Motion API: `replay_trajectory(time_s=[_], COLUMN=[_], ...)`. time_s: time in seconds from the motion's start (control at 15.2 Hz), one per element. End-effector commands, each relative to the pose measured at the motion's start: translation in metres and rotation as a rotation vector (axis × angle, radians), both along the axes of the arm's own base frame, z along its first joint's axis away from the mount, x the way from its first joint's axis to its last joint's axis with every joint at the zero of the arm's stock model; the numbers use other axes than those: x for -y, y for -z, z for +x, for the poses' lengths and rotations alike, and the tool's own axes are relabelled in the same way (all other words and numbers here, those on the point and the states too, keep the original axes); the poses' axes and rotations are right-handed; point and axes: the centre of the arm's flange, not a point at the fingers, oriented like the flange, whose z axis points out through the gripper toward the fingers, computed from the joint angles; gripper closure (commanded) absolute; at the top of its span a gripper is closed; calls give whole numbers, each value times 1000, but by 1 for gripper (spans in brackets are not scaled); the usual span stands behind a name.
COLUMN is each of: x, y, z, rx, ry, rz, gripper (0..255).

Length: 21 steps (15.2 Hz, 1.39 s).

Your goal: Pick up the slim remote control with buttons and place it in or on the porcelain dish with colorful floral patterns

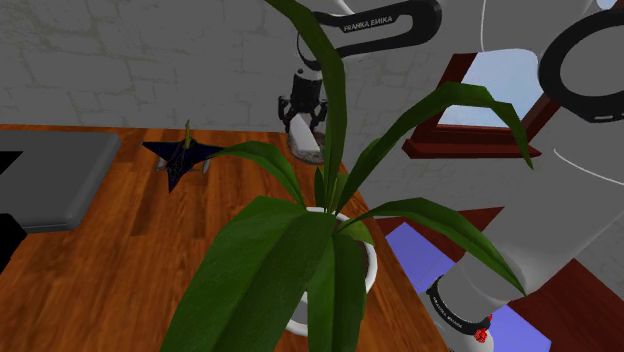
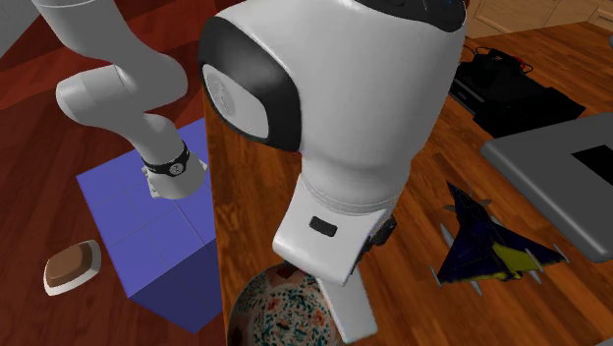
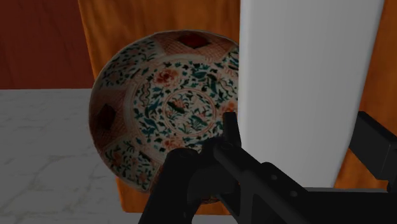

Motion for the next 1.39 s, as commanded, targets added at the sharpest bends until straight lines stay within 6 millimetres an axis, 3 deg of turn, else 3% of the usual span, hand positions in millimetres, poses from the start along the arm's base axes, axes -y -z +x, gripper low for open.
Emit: replay_trajectory(time_s=[0.0, 0.33, 1.32], x=[27, 91, 91], y=[0, 0, 73], z=[3, 11, 11], rx=[0, 0, 0], ry=[-1, -1, -1], rz=[0, 0, 0], gripper=[255, 255, 255])
